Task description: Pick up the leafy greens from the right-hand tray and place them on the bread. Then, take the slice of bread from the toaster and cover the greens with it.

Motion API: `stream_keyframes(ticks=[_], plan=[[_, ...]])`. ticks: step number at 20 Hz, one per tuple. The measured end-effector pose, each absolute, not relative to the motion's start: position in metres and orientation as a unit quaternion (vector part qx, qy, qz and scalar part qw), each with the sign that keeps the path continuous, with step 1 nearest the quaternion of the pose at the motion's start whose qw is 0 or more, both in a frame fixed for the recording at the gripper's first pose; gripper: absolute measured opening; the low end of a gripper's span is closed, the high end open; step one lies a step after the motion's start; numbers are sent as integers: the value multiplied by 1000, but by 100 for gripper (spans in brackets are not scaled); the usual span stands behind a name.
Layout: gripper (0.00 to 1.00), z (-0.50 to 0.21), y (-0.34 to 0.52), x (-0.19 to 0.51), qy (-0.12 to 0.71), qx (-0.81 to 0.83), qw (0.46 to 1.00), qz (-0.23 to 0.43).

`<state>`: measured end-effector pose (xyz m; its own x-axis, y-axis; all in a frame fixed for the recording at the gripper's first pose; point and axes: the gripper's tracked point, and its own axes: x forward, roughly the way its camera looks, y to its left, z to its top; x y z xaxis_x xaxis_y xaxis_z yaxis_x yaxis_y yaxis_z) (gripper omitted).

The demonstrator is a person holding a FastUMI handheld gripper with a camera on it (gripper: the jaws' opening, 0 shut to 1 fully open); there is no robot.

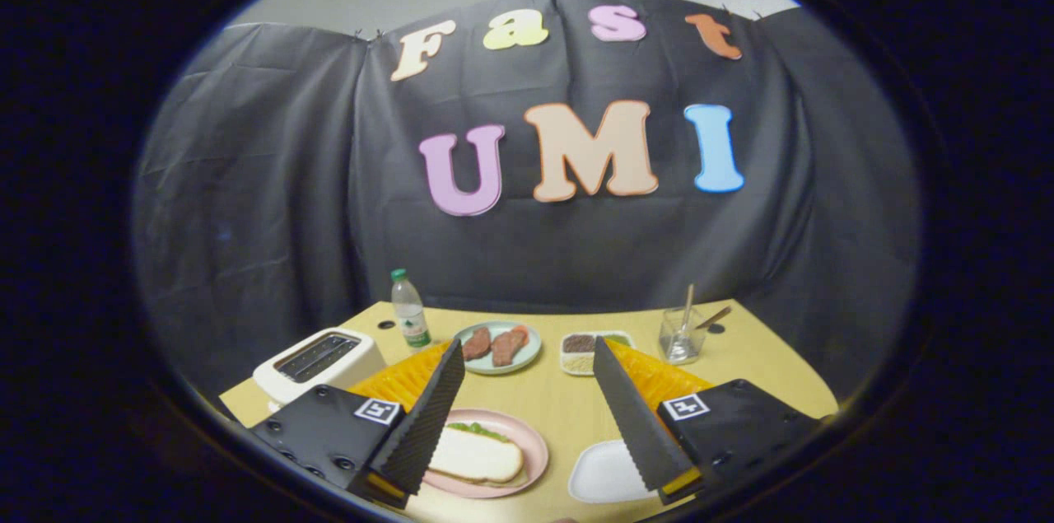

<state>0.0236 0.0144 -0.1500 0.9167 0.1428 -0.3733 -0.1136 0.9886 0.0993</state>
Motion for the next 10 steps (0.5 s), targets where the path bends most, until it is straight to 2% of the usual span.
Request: stream_keyframes(ticks=[10], plan=[[99, -49, -28, 21, 50, -17, 998, -27]])
